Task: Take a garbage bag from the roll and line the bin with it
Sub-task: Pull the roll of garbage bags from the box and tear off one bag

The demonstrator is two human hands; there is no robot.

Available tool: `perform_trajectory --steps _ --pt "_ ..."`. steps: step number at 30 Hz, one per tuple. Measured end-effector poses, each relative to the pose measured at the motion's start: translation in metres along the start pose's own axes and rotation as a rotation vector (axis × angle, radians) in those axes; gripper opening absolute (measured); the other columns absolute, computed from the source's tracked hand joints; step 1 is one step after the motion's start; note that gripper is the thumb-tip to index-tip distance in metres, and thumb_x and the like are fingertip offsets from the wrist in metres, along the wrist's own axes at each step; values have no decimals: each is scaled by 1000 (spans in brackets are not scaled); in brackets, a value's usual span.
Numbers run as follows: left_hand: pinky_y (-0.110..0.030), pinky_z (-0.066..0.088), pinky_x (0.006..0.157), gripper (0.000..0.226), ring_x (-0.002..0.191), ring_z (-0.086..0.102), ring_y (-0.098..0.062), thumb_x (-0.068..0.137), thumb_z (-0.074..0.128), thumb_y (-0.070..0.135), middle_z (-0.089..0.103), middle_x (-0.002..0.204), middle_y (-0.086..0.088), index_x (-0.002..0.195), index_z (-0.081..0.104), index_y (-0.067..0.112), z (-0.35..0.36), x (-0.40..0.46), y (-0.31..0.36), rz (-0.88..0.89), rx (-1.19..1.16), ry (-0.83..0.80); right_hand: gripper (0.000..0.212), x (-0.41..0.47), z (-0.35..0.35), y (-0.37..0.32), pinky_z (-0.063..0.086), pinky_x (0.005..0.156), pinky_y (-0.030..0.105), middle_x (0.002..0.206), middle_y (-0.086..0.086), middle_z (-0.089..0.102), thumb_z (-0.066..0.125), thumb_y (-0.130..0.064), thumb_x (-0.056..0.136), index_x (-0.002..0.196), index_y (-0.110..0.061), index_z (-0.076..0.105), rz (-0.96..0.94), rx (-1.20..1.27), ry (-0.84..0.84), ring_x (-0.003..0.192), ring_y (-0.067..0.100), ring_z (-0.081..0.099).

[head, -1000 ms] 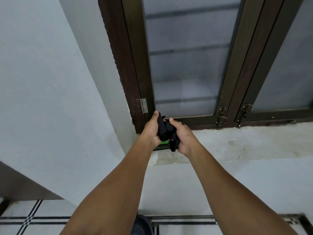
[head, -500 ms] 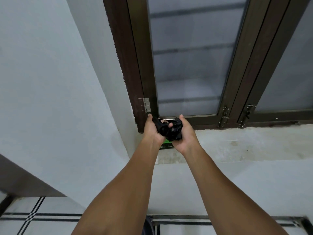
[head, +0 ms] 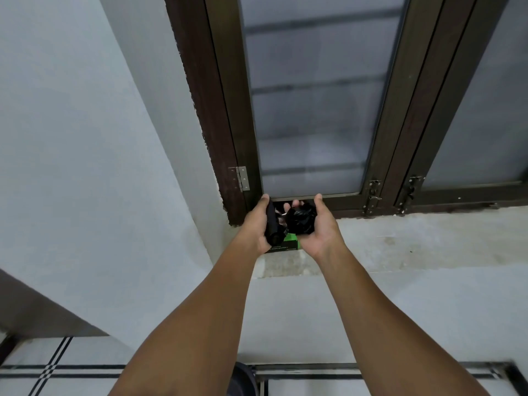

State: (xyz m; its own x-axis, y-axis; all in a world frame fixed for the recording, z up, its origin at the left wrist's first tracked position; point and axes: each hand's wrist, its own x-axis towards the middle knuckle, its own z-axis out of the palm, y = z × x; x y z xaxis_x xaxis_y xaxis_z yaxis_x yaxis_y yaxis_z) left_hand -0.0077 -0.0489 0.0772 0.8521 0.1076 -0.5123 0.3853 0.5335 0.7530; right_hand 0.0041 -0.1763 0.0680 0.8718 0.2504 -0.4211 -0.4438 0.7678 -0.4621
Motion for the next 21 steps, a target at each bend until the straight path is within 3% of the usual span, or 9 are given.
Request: perform_trajectory --steps 2,4,6,8,11,14,18,20,21 --pt "-30 61 58 57 66 74 -24 99 58 54 74 86 -15 126 63 5 -3 5 2 -16 49 -29 41 0 1 -2 61 80 40 67 6 62 59 -46 100 119 -10 55 8 -89 25 67 19 64" --pt "-35 63 65 64 75 75 -32 94 61 59 74 96 -21 125 63 4 -8 14 1 14 302 1 30 -1 4 -6 59 69 39 67 5 64 57 -41 102 106 -11 57 -42 -381 56 57 17 64" --pt "-37 60 64 67 70 71 -30 92 59 61 71 91 -18 125 60 3 -3 14 -4 101 582 47 29 0 10 -8 59 75 43 84 9 71 54 -38 104 99 -11 62 -166 -737 49 73 23 72" --pt "-43 61 76 67 80 69 -32 91 55 63 70 98 -18 122 59 4 4 10 -6 220 854 80 34 1 13 -11 54 75 36 86 9 69 51 -36 105 92 -9 65 -334 -1096 31 85 27 68" --pt "-35 46 83 51 102 61 -30 102 53 52 62 108 -10 120 59 5 -4 2 9 363 1183 189 39 5 -4 -29 36 66 33 74 4 56 48 -36 106 75 -13 53 -448 -1500 97 76 25 54" --pt "-34 40 89 54 117 58 -35 103 50 51 61 124 -15 129 56 4 -26 7 28 359 1142 260 37 5 -30 -50 35 67 34 80 11 52 51 -42 104 82 -13 52 -340 -1351 142 76 24 48" --pt "-42 48 98 66 113 62 -34 98 51 62 65 127 -16 131 57 5 -19 12 23 317 917 168 39 9 -36 -41 49 76 37 97 16 66 57 -51 99 88 -13 63 -155 -1139 122 86 30 59" --pt "-43 44 105 75 125 57 -34 97 50 65 59 139 -15 143 50 6 -12 13 16 306 859 149 43 12 -34 -38 57 83 43 101 17 69 62 -54 94 93 -11 68 -128 -1111 119 89 32 66" --pt "-43 42 109 79 131 53 -34 97 50 66 55 145 -13 149 45 6 -10 13 12 298 823 147 42 11 -33 -38 59 79 42 99 16 69 63 -52 94 96 -10 68 -106 -1103 124 86 32 67"
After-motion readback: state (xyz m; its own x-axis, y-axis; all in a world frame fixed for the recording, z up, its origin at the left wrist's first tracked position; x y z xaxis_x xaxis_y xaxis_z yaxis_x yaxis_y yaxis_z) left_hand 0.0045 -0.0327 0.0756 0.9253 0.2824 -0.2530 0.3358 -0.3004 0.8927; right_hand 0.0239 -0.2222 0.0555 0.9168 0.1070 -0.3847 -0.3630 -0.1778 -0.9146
